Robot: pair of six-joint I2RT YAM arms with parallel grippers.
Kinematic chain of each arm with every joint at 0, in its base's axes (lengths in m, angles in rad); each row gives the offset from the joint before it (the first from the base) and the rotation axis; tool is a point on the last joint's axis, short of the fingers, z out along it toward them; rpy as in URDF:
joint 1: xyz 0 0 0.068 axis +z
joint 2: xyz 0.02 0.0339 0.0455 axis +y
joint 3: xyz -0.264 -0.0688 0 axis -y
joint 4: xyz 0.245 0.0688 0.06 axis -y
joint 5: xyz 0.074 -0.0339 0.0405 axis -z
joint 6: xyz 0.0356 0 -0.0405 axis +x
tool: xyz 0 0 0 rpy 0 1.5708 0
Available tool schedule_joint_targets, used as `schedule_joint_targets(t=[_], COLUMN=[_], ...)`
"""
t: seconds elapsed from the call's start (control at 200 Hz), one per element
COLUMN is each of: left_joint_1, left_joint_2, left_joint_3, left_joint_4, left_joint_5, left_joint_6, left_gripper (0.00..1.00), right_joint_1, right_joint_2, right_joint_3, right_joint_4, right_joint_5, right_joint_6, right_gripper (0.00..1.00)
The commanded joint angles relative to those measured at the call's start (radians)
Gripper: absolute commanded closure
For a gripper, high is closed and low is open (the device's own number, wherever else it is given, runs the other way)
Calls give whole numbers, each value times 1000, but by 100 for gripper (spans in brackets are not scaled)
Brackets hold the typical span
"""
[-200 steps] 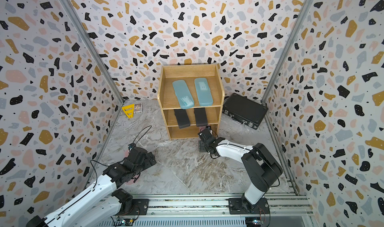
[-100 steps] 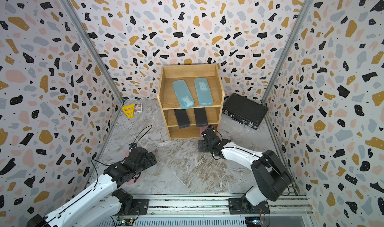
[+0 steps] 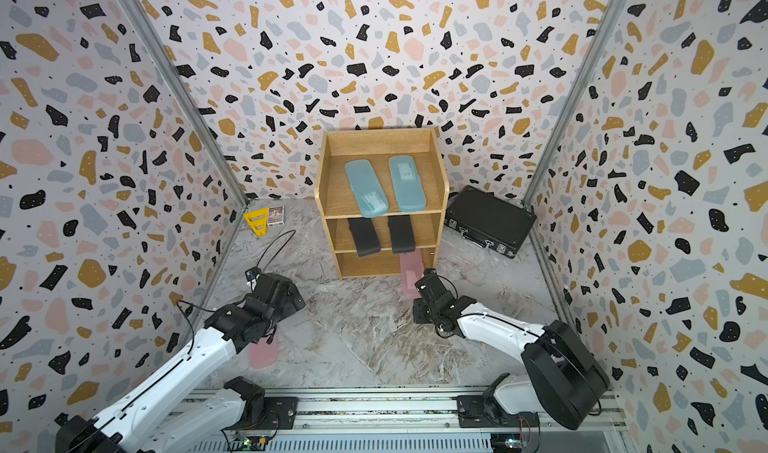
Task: Place the pencil cases on the shelf according to color
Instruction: Place the pencil case on the shelf.
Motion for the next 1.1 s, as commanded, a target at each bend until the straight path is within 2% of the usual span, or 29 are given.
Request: schedule_joint_targets(t=[0.0,0.2,0.38,0.641,0.761,0.891,1.091], left_joint_1=[76,187,196,196,196,196,191], left_joint_2=[43,112,173,106,90,110,186], left_joint_3=[0,11,9,-65,-111,-134,-136], left_joint_4=[36,104,90,53,53,65,100], left_joint_5=[33,81,79,96,104,153,220], left_joint_6=[20,73,78,59,57,54,41], left_gripper=[0,0,0,0,0,0,0], right_joint_1=[-3,-30,-67,-89,-90,-90,-90], right_joint_2=[51,140,174,206,129,-21,-290], right_joint_3=[37,99,137,168,114,43,-8], right_joint_4=[104,156,178,198,212,168,-43], right_joint_5=[-32,-20,-13,-48,-95,-126,-136], right_joint_6=[17,13,-31,-61,-68,-81,-136], right_gripper=[71,71,71,71,66,54,33])
